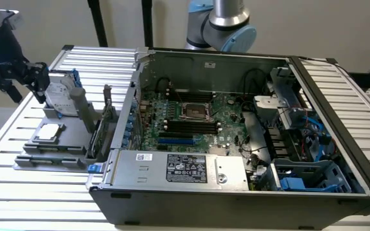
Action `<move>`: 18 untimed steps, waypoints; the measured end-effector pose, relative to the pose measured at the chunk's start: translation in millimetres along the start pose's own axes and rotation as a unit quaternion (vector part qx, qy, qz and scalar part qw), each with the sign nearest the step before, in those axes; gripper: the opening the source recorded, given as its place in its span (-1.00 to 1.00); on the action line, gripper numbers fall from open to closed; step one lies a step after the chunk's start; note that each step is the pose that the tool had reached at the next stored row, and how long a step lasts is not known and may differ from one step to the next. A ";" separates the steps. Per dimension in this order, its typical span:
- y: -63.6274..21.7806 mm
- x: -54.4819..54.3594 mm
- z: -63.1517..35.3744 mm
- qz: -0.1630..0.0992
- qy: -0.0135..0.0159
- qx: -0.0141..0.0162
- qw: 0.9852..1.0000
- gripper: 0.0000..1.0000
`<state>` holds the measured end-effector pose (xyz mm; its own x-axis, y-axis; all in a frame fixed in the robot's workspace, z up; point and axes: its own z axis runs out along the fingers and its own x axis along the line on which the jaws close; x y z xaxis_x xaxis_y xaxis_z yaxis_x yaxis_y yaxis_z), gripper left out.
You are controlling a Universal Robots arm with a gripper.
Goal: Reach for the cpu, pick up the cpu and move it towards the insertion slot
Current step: 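Pick up the cpu and move it towards the insertion slot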
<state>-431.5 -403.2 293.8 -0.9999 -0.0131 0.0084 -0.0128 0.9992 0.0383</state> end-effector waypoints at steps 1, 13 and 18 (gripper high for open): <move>-0.3 0.0 1.8 0.000 0.000 0.000 1.000 0.19; -4.1 -0.1 23.5 0.000 0.000 0.000 1.000 0.19; -4.8 -0.3 32.6 0.000 0.000 0.000 1.000 0.19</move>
<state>-431.4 -406.7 261.1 -0.9999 -0.0131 0.0084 -0.0127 0.9992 0.0384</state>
